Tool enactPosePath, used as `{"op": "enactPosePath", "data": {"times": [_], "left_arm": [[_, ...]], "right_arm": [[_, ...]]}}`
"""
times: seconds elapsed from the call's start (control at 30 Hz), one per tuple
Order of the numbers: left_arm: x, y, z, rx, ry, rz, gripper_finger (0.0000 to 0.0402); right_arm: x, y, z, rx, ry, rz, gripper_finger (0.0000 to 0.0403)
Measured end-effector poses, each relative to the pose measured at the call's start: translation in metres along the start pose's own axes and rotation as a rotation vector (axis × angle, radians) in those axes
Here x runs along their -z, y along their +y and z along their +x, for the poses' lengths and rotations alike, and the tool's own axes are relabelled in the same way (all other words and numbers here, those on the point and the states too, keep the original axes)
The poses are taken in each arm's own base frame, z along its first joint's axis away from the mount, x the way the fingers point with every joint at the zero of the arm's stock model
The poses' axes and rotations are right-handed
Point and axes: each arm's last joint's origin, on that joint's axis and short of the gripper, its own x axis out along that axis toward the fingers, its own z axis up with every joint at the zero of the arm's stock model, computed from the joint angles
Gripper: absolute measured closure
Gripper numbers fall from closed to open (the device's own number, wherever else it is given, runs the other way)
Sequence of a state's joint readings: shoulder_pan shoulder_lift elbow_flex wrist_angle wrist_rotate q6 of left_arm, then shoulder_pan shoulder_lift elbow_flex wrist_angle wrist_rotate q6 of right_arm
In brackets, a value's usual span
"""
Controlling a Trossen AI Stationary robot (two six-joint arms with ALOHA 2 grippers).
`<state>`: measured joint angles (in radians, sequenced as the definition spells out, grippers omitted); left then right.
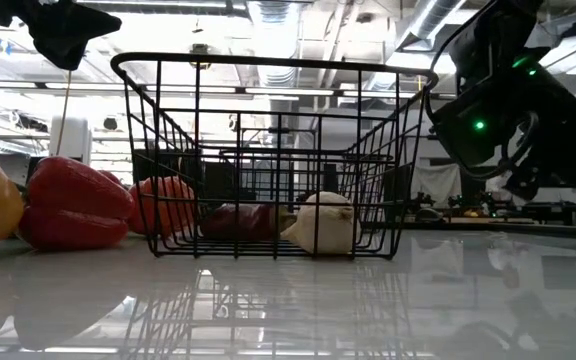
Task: Sort produce into baskets
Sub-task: Put the small red tomato into the top wire basket
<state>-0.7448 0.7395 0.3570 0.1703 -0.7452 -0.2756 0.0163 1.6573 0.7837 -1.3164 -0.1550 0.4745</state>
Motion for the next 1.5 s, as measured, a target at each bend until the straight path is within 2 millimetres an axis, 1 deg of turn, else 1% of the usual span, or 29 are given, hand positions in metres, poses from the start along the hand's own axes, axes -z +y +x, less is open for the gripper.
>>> {"op": "enactPosePath", "data": {"times": [0.33, 0.43, 0.7, 0.97, 1.13, 1.5], "left_arm": [[0.0, 0.0, 0.0, 0.0, 0.0, 0.001, 0.0163], [0.0, 0.0, 0.0, 0.0, 0.0, 0.001, 0.0163], [0.0, 0.0, 0.0, 0.001, 0.0, 0.001, 0.0163], [0.0, 0.0, 0.0, 0.001, 0.003, 0.004, 0.0163], [0.001, 0.0, 0.0, 0.001, 0.006, 0.006, 0.0163], [0.001, 0.0, 0.0, 0.001, 0.006, 0.006, 0.0163]], "right_arm": [[0.0, 0.0, 0.0, 0.002, 0.002, -0.013, 0.0097], [-0.003, 0.002, 0.004, 0.016, 0.03, -0.009, 0.0098], [-0.019, 0.008, 0.026, 0.122, 0.241, -0.102, 0.0098], [-0.028, 0.01, 0.043, 0.18, 0.375, -0.137, 0.0098], [-0.03, 0.01, 0.046, 0.195, 0.384, -0.137, 0.0099], [-0.03, 0.01, 0.046, 0.193, 0.375, -0.118, 0.0126]]}}
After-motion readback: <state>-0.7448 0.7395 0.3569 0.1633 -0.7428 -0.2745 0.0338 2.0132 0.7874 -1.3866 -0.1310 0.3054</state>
